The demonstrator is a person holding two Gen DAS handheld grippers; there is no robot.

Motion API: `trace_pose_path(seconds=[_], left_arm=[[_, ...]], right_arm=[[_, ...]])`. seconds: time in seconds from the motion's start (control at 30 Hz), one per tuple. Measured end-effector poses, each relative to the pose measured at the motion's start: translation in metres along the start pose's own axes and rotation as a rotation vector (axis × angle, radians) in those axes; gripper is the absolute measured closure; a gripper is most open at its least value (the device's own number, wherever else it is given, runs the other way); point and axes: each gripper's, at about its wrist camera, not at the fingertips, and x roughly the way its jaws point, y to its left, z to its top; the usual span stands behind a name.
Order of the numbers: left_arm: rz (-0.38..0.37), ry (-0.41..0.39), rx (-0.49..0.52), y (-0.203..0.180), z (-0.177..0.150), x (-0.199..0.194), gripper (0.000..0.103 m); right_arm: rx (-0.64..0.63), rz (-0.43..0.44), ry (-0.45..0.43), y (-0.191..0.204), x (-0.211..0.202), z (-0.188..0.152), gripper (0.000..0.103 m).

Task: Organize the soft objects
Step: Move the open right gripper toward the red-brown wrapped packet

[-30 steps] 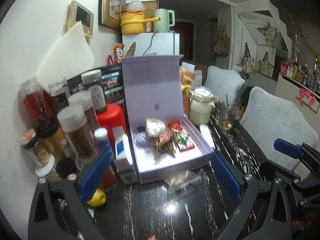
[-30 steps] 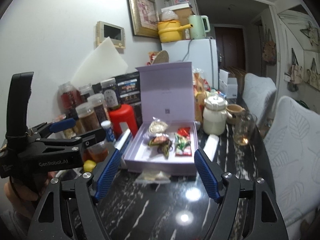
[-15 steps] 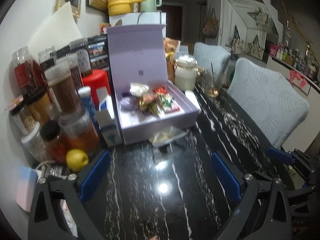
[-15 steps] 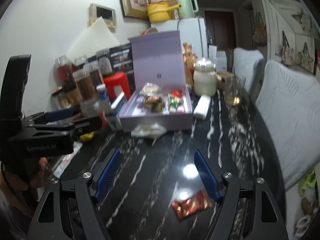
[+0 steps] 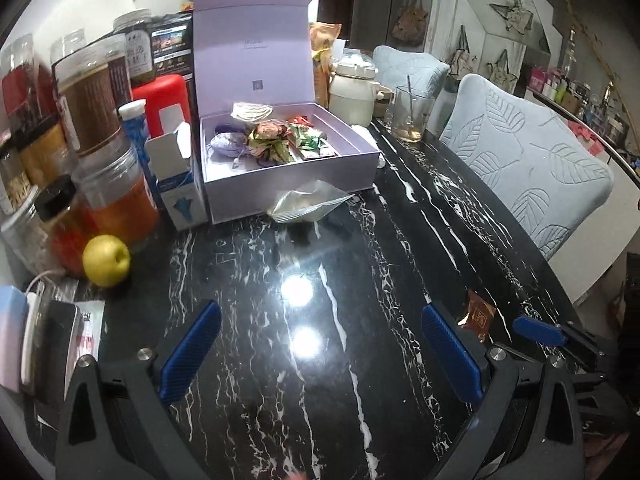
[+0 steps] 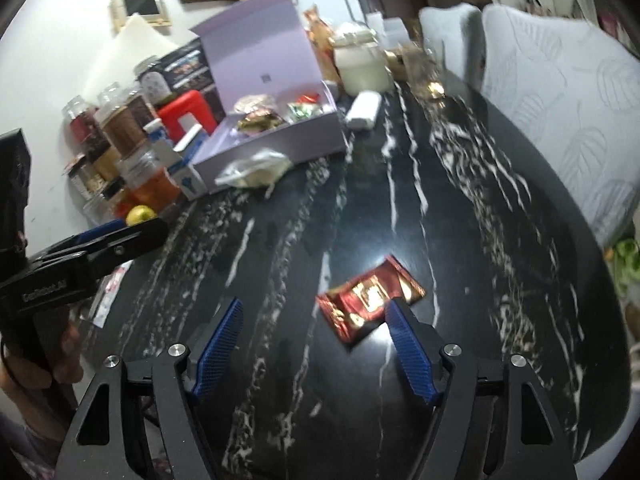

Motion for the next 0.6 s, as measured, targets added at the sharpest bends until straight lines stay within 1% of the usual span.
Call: trace_pose_path(seconds=[0.13, 0.23, 0.27, 0.33, 0.43, 0.5, 0.6], left_arm=[[0.015, -0.009, -0.030, 0.007, -0.001, 0.001, 0.001], [-0.002, -0.020, -0.060, 0.014, -0.001, 0.000, 0.001], [0.001, -0.020, -0.062, 0.015, -0.001, 0.000, 0.001], [0.008, -0.029, -0.065, 0.018, -0.002, -0.001, 0.001], [-0.005, -0.024, -0.080, 0.026, -0.001, 0.000, 0.001], [-0.010, -0.021, -0.093, 0.030, 0.000, 0.001, 0.001], [-0.007, -0.022, -0.114, 0.038, 0.001, 0.002, 0.001]], right_arm=[[0.034, -0.037, 0.042, -0.005, 0.014, -0.002, 0.029], [0.035, -0.053, 0.077, -0.004, 0.026, -0.001, 0.035], [0.038, -0.062, 0.093, -0.005, 0.031, -0.001, 0.035], [0.041, -0.083, 0.086, -0.004, 0.035, 0.000, 0.036], [0.037, -0.100, 0.085, 0.000, 0.043, 0.004, 0.036], [0.020, -0.099, 0.087, 0.004, 0.047, 0.007, 0.036], [-0.008, -0.120, 0.090, 0.011, 0.055, 0.011, 0.036]])
